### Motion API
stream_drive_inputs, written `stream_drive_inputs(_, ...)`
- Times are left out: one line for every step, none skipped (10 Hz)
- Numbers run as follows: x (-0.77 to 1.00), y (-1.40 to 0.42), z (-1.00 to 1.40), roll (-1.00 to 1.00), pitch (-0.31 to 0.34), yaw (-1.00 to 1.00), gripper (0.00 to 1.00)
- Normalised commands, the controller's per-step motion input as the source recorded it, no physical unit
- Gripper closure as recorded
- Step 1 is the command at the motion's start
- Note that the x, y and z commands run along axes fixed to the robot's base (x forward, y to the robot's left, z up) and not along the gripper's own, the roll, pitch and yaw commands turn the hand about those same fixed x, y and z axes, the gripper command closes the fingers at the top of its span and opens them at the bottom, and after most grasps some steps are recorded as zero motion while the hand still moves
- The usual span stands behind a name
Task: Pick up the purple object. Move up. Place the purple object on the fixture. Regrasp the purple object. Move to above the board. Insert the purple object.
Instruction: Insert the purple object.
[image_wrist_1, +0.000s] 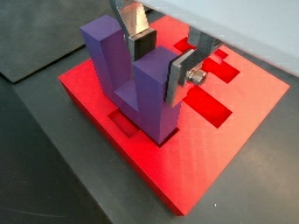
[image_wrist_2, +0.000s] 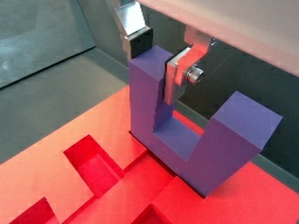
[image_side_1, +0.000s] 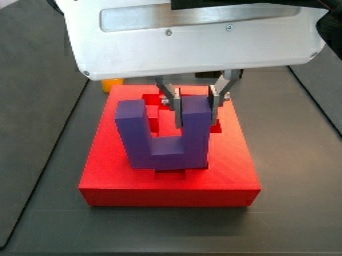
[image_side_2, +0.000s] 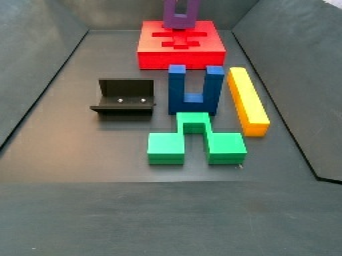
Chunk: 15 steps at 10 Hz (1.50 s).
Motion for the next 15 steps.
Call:
stream_drive_inputs(0.07,0.0,0.0,0.13,0.0,0.21,1.0)
stream_drive_inputs(0.05,0.0,0.0,0.11,0.0,0.16,1.0)
stream_drive_inputs(0.03,-0.02,0.0,0.12,0.0,0.07,1.0)
stream_drive_inputs(0.0,-0.05,0.0,0.08,0.0,0.02,1.0)
stream_drive_inputs(0.07,-0.09,-0.02,0.07,0.0,0.0,1.0)
stream_drive_inputs(0.12,-0.09,-0.01,0.08,0.007,-0.12,1.0)
stream_drive_inputs(0.11,-0.07,0.0,0.1,0.023,-0.15,1.0)
stream_drive_inputs(0.08,-0.08,0.0,0.14,0.031,-0.13,1.0)
stream_drive_inputs(0.05,-0.08,0.0,0.15,0.03,-0.11,1.0)
stream_drive_inputs(0.03,-0.09,0.0,0.17,0.033,-0.11,1.0)
stream_drive_inputs(0.0,-0.07,0.0,0.13,0.017,-0.07,1.0)
stream_drive_inputs(0.0,-0.05,0.0,0.13,0.01,-0.06,1.0)
stream_drive_inputs(0.0,-0.01,-0.03,0.16,0.01,-0.01,1.0)
stream_drive_inputs(0.14,0.0,-0.09,0.19,0.016,0.0,1.0)
stream_drive_inputs(0.27,0.0,0.0,0.16,0.053,0.0,1.0)
